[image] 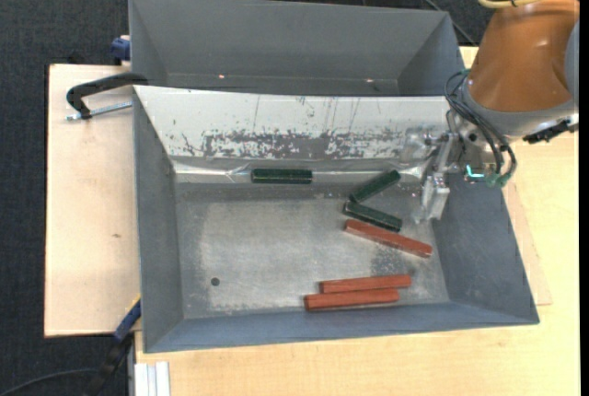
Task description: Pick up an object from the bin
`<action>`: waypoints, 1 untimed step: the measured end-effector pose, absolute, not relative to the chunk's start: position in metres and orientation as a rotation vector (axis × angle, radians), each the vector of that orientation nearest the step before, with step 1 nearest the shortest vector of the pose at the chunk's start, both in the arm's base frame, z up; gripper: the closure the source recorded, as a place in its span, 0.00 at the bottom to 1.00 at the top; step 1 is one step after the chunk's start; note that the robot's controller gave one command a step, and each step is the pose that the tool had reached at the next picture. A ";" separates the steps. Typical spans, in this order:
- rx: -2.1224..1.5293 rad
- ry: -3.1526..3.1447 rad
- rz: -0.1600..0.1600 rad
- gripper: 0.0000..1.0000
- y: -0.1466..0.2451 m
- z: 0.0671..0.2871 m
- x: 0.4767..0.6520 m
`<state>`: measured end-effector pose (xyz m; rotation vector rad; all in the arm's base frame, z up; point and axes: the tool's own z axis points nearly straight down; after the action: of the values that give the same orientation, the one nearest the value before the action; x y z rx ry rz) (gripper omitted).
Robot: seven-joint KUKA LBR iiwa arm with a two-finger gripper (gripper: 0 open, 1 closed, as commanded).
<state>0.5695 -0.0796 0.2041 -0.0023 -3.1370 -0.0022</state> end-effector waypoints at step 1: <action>-0.215 -3.132 -0.004 0.00 -0.040 0.067 0.543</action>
Offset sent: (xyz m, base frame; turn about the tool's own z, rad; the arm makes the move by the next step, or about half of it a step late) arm -0.0262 0.0373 -0.1341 0.1361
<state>0.5428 -0.0401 0.0672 -0.2152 -3.1321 -0.0040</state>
